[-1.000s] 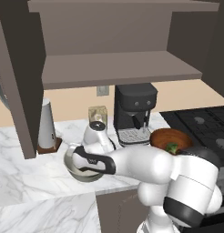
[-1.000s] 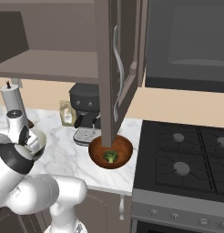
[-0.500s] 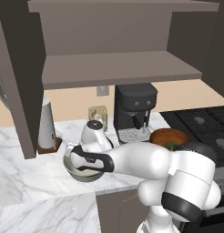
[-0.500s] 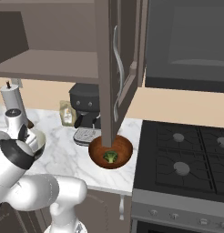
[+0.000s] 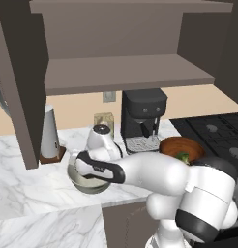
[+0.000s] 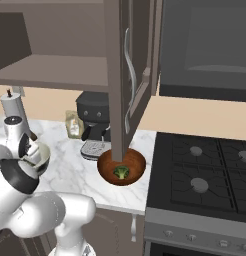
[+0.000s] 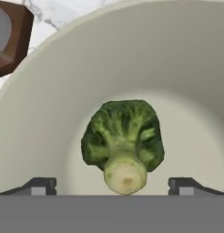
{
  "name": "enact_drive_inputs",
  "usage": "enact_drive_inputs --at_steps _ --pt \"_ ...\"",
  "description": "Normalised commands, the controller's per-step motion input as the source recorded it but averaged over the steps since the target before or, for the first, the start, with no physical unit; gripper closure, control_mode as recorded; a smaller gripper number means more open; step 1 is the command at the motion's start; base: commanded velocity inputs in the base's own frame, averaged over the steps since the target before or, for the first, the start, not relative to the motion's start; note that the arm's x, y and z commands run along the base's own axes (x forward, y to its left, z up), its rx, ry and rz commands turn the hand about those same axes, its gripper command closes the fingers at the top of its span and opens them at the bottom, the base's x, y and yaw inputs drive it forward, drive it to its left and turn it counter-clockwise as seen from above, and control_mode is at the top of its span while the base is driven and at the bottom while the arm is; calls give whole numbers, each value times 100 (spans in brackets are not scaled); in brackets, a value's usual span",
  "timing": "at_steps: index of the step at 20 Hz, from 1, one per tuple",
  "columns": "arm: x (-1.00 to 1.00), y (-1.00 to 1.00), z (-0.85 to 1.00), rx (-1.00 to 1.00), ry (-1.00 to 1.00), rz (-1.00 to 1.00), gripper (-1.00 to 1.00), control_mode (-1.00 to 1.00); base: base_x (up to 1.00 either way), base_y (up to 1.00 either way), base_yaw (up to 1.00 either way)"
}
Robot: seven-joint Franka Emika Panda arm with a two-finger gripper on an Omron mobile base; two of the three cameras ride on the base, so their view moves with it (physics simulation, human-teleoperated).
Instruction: Pick both bowls and place them on the counter. Then place the broccoli in one bowl and place the broccoli in the other bowl.
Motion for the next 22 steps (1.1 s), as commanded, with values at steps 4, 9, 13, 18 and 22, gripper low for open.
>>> enact_drive_inputs --at_steps 4,9,13,18,22 --pt "-14 -5 33 0 -1 5 -100 -100 0 0 0" --pt "-33 -10 46 0 -11 5 -100 -100 0 0 0" --pt "-37 -23 45 0 -14 6 -100 -100 0 0 0" --pt "-40 -42 35 0 -13 6 -100 -100 0 0 0" --pt "-40 -50 36 0 -18 12 -100 -100 0 0 0"
